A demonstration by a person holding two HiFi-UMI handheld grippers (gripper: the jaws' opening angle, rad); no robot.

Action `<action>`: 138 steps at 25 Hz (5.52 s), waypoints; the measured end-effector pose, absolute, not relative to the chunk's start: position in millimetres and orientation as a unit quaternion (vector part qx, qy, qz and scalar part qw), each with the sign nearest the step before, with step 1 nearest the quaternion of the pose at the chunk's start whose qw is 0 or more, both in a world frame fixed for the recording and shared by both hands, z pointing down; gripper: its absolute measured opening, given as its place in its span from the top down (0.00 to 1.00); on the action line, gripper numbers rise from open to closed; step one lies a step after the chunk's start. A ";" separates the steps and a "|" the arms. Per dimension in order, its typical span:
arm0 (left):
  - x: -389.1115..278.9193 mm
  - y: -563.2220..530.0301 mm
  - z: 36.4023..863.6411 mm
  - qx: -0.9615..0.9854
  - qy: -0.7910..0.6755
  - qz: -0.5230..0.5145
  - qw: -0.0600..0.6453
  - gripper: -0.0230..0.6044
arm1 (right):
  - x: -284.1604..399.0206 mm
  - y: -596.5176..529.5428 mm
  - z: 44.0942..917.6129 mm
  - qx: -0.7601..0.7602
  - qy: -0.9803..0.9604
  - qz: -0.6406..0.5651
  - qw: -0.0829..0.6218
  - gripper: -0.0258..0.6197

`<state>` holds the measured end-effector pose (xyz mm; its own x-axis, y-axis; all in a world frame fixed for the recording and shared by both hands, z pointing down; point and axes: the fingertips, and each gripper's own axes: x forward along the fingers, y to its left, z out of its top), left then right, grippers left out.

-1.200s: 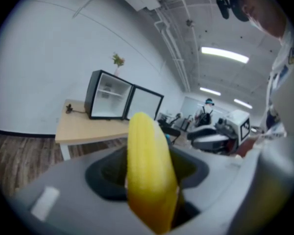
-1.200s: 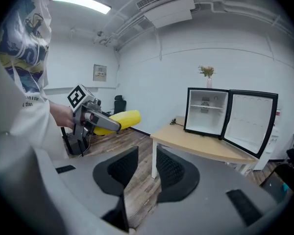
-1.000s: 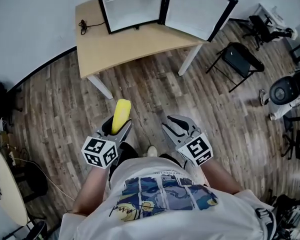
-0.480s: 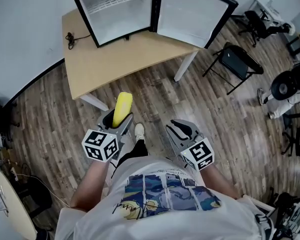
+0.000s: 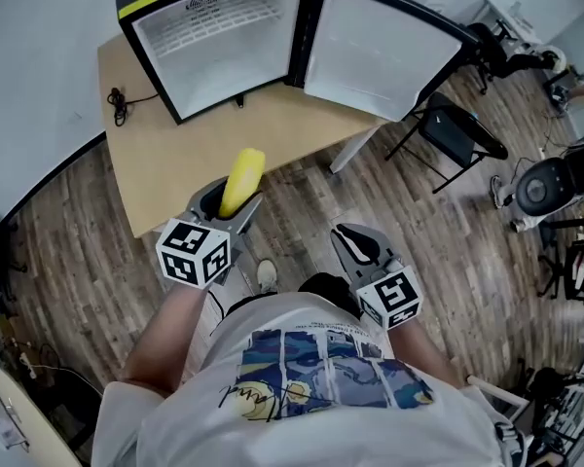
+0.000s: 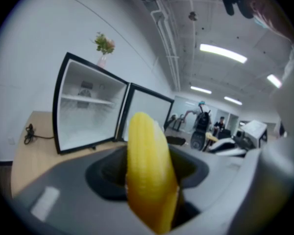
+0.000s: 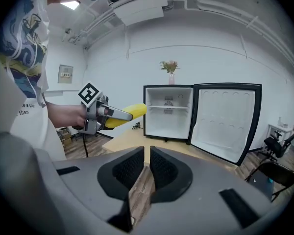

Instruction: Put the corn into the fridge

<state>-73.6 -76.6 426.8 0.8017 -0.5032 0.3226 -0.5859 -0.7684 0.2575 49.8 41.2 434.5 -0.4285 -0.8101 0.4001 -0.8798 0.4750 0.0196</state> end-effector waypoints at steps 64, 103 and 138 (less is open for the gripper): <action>37.4 -552.2 402.4 0.806 -0.451 0.380 -0.054 0.56 | 246.4 -240.4 443.8 0.339 -0.921 0.082 0.175 0.91; -1.6 -534.2 397.4 0.817 -0.500 0.287 0.003 0.48 | 219.0 -229.6 460.2 0.319 -0.925 0.106 0.180 0.91; -72.5 -298.3 396.1 0.879 -0.448 0.124 0.108 0.69 | 97.3 -130.6 439.5 0.341 -0.912 0.075 0.215 0.91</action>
<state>-72.5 -298.3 396.1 0.5680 -0.7603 0.3150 -0.8139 -0.5757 0.0782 97.3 -130.6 439.5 -0.6750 -0.5892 0.4441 -0.6541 0.7563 0.0093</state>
